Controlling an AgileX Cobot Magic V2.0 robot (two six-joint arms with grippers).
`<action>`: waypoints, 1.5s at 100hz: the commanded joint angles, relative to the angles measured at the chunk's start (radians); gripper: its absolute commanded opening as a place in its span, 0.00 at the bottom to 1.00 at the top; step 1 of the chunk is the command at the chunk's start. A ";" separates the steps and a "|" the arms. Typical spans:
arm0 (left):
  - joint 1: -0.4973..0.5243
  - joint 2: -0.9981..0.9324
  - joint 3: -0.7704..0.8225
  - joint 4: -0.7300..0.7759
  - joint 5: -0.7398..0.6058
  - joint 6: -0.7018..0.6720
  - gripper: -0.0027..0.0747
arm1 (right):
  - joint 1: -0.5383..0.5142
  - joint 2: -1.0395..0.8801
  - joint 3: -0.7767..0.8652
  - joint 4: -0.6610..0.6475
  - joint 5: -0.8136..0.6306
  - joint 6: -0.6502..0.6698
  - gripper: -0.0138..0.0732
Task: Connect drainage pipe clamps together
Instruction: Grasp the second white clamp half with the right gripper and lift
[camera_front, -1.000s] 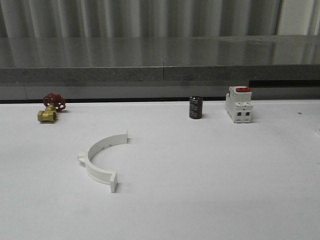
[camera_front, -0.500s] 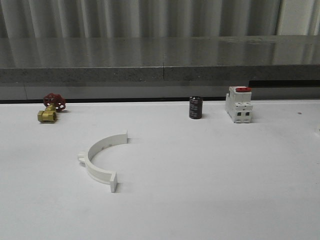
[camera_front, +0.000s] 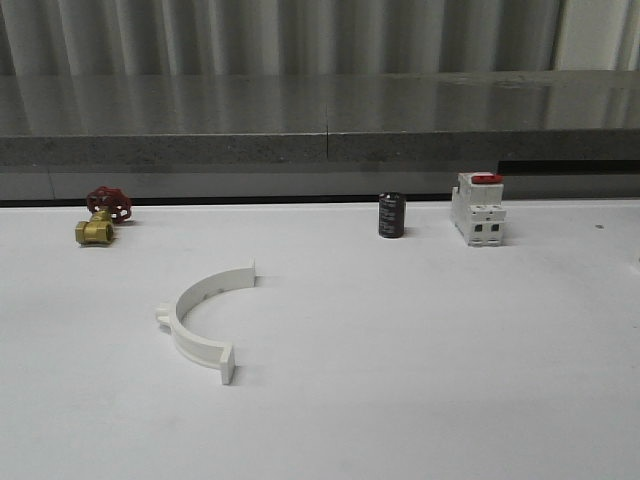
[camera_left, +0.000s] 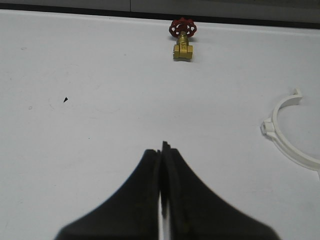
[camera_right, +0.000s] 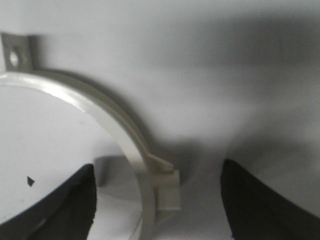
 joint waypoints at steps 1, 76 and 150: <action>0.002 0.002 -0.027 0.005 -0.068 0.002 0.01 | -0.003 -0.032 -0.026 0.012 -0.020 -0.014 0.76; 0.002 0.002 -0.027 0.005 -0.068 0.002 0.01 | 0.004 -0.039 -0.080 0.115 0.104 0.001 0.14; 0.002 0.002 -0.027 0.002 -0.068 0.002 0.01 | 0.777 -0.114 -0.125 -0.341 0.036 0.920 0.14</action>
